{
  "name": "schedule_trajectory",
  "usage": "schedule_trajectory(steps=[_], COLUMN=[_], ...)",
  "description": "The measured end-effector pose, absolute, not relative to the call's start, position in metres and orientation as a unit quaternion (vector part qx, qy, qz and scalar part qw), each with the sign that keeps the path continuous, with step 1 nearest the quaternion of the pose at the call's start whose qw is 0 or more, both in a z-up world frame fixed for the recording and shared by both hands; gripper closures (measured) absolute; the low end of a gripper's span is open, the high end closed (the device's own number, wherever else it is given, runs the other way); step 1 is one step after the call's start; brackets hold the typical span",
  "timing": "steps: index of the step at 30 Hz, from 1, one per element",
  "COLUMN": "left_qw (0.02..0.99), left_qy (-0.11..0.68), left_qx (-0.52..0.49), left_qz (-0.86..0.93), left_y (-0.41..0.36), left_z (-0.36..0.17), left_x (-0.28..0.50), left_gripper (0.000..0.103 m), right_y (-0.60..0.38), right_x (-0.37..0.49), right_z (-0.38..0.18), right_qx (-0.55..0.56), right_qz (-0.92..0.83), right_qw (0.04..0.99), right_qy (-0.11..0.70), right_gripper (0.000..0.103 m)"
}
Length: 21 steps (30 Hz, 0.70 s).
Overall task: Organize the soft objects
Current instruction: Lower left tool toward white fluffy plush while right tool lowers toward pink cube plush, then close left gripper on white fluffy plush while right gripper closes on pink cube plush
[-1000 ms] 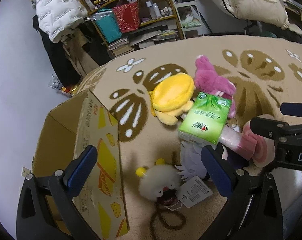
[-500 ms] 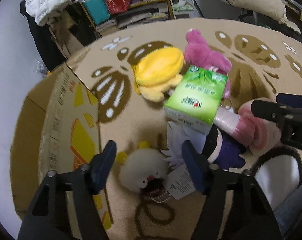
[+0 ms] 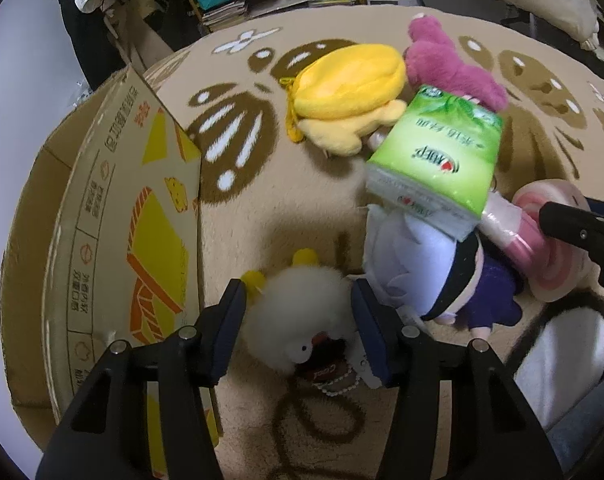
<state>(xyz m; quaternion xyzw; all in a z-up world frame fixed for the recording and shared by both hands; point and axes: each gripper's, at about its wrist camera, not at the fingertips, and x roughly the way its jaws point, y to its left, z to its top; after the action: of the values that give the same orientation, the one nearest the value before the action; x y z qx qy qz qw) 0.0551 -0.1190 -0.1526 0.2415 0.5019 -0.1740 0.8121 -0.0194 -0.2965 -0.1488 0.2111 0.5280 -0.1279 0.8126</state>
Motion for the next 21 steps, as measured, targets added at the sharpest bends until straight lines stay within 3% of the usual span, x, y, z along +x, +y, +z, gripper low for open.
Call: schedule_trajectory(steps=[21], left_qw=[0.804], left_qy=[0.511], left_qx=[0.263], left_qz=[-0.156], left_y=[-0.119], left_z=[-0.174], left_x=[0.061], left_gripper=[0.045], right_y=[-0.296], right_x=[-0.015], right_z=[-0.157], right_qx=[0.216], right_qz=[-0.12], right_qw=[0.805], right_qy=[0.539], right_gripper=[0.041])
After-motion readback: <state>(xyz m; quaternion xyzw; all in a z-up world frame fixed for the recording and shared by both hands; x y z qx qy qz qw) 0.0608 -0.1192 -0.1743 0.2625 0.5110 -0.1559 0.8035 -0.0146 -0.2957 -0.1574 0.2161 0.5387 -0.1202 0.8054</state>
